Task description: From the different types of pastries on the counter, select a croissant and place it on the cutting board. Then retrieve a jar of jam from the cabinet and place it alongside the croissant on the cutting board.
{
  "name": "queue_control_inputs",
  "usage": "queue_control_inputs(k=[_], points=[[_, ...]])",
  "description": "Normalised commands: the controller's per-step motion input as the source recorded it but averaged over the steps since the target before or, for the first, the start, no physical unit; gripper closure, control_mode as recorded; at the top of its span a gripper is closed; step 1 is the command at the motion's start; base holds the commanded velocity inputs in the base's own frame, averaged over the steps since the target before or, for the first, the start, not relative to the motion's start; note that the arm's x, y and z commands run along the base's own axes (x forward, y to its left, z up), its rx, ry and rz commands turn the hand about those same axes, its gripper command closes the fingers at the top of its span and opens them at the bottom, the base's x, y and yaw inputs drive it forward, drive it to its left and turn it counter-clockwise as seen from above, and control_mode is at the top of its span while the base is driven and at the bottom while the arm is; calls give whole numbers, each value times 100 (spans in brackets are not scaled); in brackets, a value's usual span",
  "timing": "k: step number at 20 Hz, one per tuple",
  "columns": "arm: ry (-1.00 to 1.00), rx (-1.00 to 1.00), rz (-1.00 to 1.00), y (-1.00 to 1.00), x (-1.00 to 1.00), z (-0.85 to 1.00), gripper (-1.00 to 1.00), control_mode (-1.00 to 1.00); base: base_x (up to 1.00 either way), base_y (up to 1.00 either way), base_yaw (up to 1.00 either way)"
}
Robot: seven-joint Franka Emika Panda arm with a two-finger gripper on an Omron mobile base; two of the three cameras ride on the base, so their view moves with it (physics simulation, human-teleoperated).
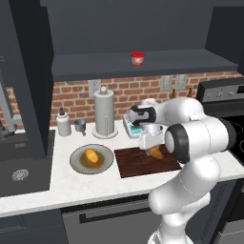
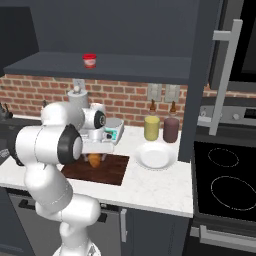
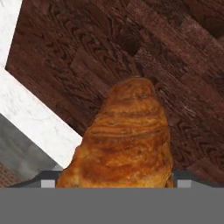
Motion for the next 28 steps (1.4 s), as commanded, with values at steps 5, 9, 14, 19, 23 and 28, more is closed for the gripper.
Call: queue_control_inputs(k=[5, 9, 14, 19, 23, 28], points=[[-9, 1, -3, 7, 33, -20, 100, -100, 0, 0, 0], [-1, 0, 0, 1, 19, -30, 100, -100, 0, 0, 0], [0, 0, -3, 15, 9, -32, -100, -100, 0, 0, 0], [-5, 1, -4, 3, 0, -9, -100, -100, 0, 0, 0], [-8, 3, -4, 0, -1, 0, -100, -100, 0, 0, 0], [-12, 5, -6, 0, -18, 26, -100, -100, 0, 0, 0]])
